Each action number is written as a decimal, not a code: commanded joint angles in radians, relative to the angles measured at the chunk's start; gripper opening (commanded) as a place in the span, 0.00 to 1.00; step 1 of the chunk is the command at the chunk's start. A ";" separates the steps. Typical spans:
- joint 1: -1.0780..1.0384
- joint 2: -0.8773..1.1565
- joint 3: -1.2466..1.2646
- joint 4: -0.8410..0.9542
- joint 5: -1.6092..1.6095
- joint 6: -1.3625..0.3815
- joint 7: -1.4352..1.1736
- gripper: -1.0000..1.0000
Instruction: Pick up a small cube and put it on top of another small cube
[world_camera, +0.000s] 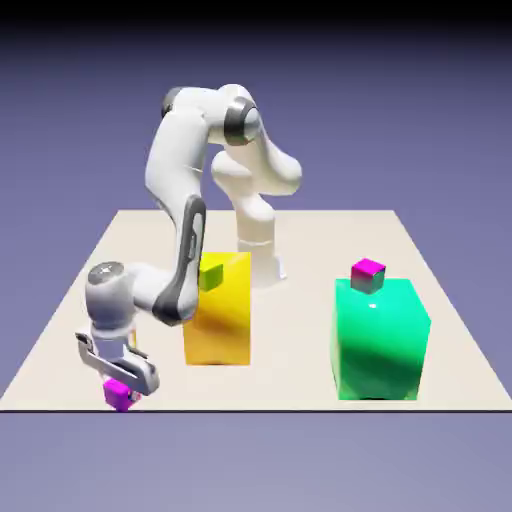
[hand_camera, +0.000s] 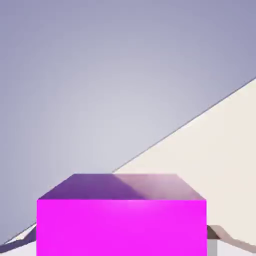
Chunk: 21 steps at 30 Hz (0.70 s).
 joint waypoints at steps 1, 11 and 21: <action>0.007 -0.036 -0.008 -0.009 -0.008 -0.027 0.006 0.00; -0.018 -0.399 0.054 -0.162 -0.058 -0.234 0.197 0.00; -0.047 -0.761 0.122 -0.317 -0.106 -0.439 0.393 0.00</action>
